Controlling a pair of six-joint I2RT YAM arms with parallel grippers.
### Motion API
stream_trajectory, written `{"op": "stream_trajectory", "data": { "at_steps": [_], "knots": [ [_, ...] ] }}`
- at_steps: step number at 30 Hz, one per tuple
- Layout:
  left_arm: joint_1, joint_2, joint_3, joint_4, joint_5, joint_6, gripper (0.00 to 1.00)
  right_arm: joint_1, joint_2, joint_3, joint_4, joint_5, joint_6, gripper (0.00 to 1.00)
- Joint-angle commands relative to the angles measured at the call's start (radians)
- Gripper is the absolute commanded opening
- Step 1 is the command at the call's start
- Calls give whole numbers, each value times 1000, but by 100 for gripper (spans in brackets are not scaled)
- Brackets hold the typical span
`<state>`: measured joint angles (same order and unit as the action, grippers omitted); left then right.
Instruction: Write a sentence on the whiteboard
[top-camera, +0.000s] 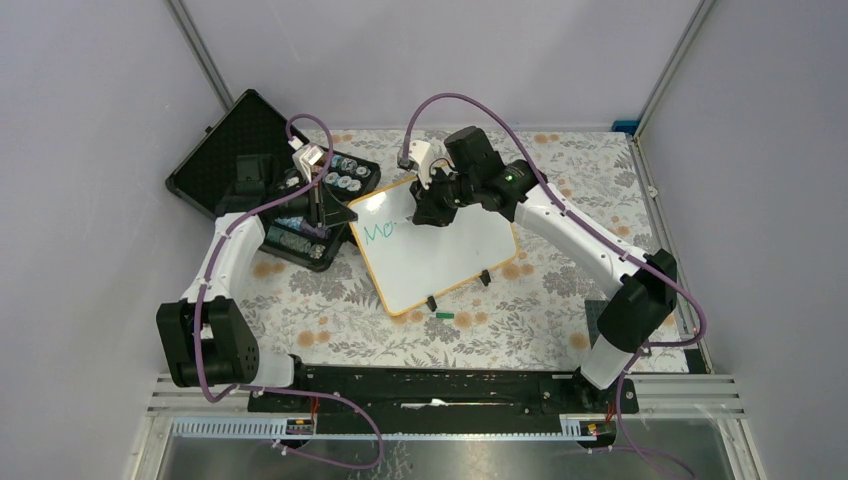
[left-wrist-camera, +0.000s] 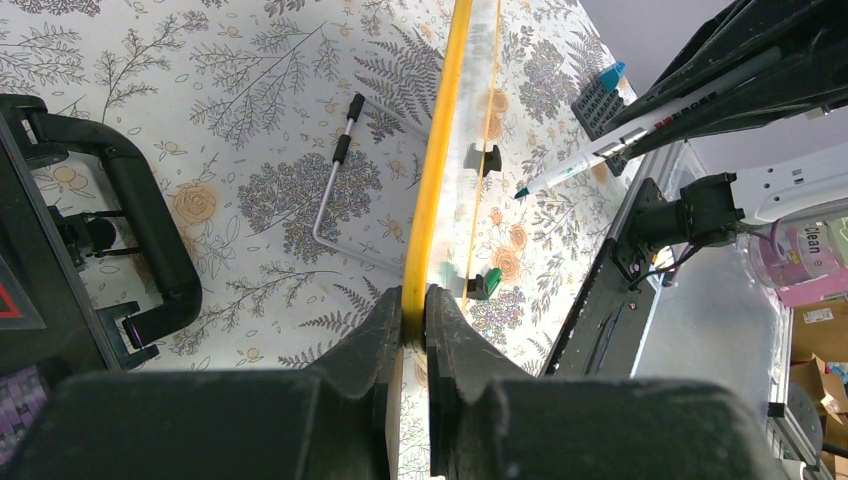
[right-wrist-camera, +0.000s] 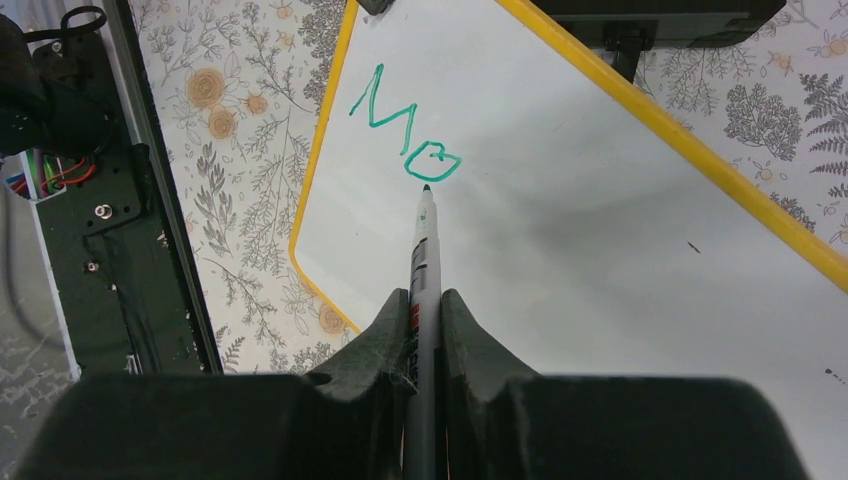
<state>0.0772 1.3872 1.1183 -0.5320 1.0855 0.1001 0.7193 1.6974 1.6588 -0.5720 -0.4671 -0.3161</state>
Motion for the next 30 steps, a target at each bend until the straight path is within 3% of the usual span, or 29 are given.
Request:
{"op": "stream_trajectory", "data": {
  "at_steps": [1, 30],
  "knots": [
    [-14, -30, -5, 24, -63, 66, 0, -9, -2, 5, 38, -32, 10, 0],
    [-18, -31, -10, 25, -68, 68, 0, -8, 65, 60, 39, 44, 6, 0]
  ]
}}
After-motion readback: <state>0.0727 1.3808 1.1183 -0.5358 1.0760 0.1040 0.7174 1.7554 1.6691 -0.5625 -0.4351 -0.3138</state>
